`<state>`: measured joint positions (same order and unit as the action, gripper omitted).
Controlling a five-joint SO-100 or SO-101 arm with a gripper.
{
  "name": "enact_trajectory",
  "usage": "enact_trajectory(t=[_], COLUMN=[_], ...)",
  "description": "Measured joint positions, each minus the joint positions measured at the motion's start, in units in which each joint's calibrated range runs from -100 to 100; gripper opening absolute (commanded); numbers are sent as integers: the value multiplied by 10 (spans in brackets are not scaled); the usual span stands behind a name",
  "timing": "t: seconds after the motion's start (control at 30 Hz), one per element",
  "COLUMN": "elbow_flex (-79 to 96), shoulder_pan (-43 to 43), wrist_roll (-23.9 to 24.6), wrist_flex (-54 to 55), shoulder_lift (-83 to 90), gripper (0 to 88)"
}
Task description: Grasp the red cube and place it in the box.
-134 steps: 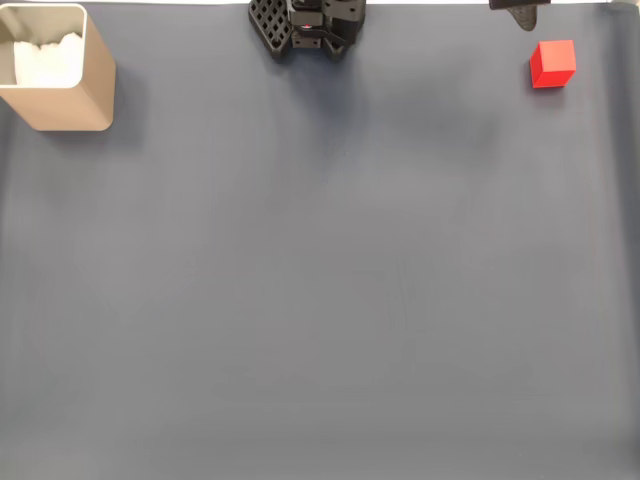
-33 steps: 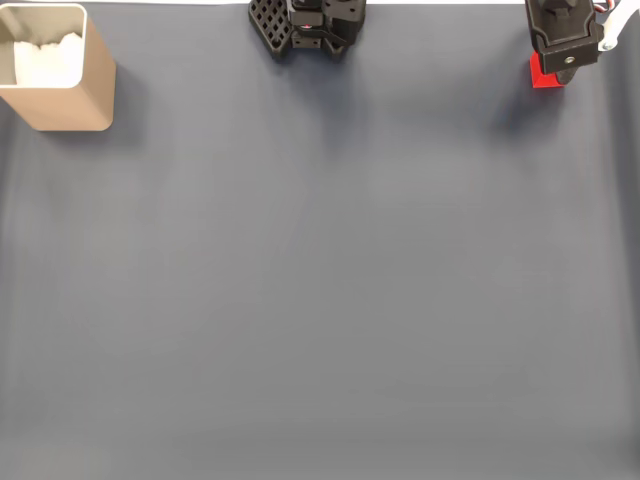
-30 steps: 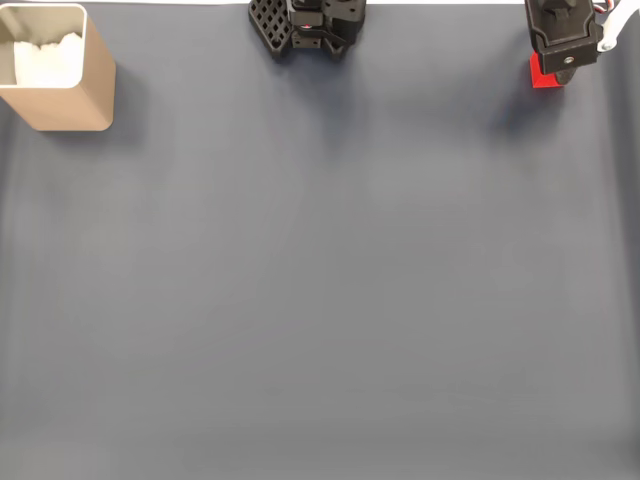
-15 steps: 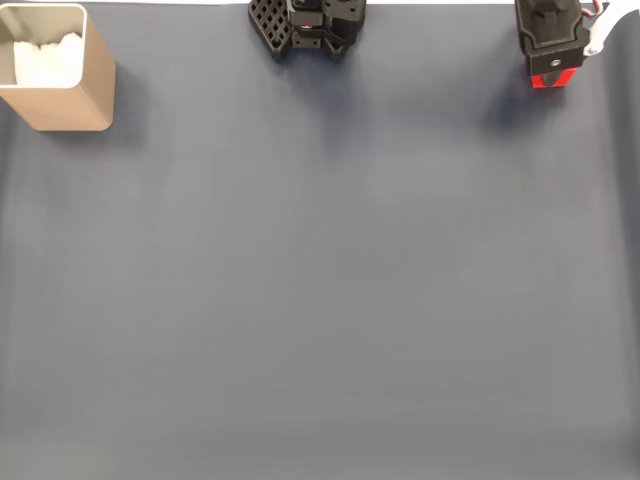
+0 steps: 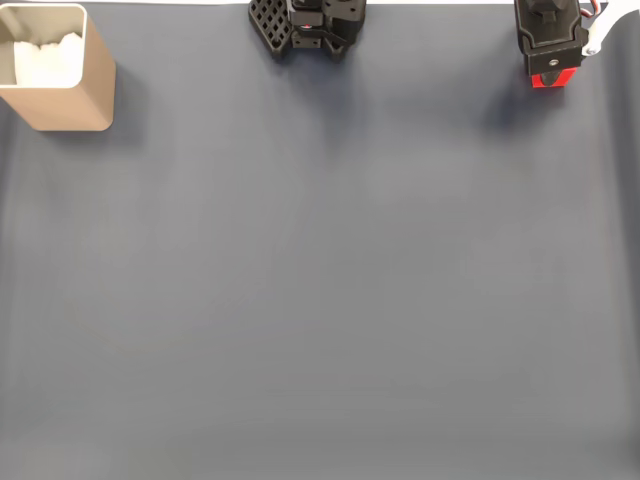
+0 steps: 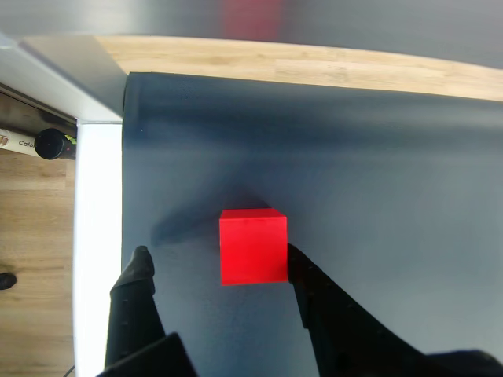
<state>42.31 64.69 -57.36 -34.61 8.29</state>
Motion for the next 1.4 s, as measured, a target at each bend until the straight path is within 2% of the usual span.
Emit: enact_trajectory(t=[0.13, 0.27, 0.6, 1.03, 1.4], elbow_flex=[0, 0, 0, -1, -32], shoulder_pan=[4, 3, 3, 2, -73], wrist_roll=[4, 4, 4, 13, 23], wrist_flex=[2, 5, 3, -62, -175], shoulder_lift=[6, 15, 31, 71, 145], gripper=[107, 0, 0, 0, 0])
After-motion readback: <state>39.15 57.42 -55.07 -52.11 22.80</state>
